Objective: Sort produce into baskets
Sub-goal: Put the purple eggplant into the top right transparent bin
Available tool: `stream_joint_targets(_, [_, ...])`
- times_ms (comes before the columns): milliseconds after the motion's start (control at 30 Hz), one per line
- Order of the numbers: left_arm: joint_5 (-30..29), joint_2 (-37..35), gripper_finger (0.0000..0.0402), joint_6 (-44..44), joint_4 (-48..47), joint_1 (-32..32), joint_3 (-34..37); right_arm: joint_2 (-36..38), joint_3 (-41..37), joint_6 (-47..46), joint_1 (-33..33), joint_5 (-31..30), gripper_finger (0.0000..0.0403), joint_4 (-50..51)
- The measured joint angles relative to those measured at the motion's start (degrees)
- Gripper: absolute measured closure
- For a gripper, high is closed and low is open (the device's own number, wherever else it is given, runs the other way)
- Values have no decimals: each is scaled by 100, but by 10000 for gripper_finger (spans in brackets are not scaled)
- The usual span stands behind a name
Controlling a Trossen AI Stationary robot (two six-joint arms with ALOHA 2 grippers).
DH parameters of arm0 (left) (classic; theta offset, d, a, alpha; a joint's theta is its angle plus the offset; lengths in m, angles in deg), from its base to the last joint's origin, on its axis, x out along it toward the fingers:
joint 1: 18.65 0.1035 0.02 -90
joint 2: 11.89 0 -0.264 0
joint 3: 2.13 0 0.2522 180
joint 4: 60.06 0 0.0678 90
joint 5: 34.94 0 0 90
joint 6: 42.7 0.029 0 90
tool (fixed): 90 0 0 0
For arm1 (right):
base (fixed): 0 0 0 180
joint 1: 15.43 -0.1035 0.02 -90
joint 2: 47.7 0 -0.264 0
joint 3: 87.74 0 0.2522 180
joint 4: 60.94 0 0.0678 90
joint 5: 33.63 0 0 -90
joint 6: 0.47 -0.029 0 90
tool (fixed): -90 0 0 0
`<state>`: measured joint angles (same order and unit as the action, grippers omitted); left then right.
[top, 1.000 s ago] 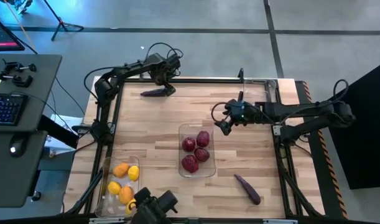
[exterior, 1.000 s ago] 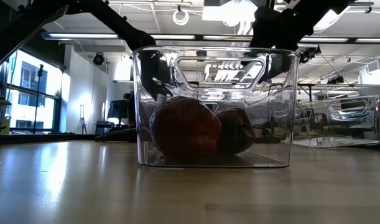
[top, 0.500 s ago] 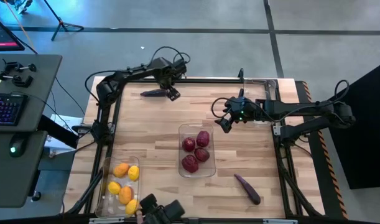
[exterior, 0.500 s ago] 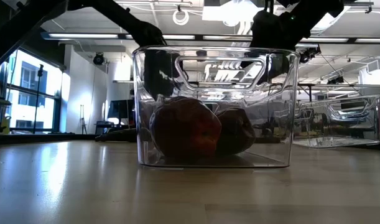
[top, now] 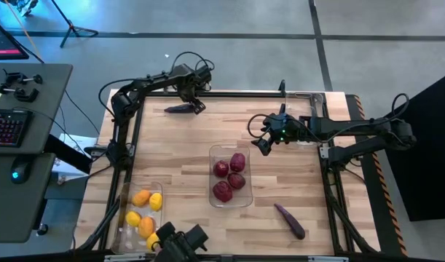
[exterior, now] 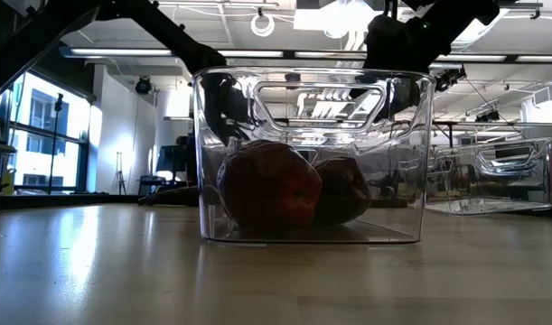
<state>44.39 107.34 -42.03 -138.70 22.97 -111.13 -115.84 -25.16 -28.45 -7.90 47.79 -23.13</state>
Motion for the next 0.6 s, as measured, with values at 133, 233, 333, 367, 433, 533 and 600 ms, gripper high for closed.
stream_joint_targets(133, [67, 1, 174, 214, -91, -110, -2, -2, 2, 0, 0, -1, 39, 0])
stream_joint_targets(233, [-135, 1, 174, 146, -267, -304, -15, -2, 2, -2, 0, -1, 39, -2])
stream_joint_targets(333, [-282, 1, 175, -186, -358, -485, -15, -2, 2, -4, 0, -2, 39, -2])
stream_joint_targets(367, [-352, 1, 176, -292, -328, -534, -16, -2, 2, -25, 0, -2, 39, -2])
stream_joint_targets(433, [-496, 1, 185, -627, -141, -600, -15, -2, 2, -46, 0, -3, 39, -2])
stream_joint_targets(533, [-468, 1, 214, -1124, 173, -635, -17, -2, 2, -55, 0, -1, 39, -2])
stream_joint_targets(600, [-524, -4, 251, -1343, 199, -672, -17, -2, 2, -153, 0, -1, 39, -1])
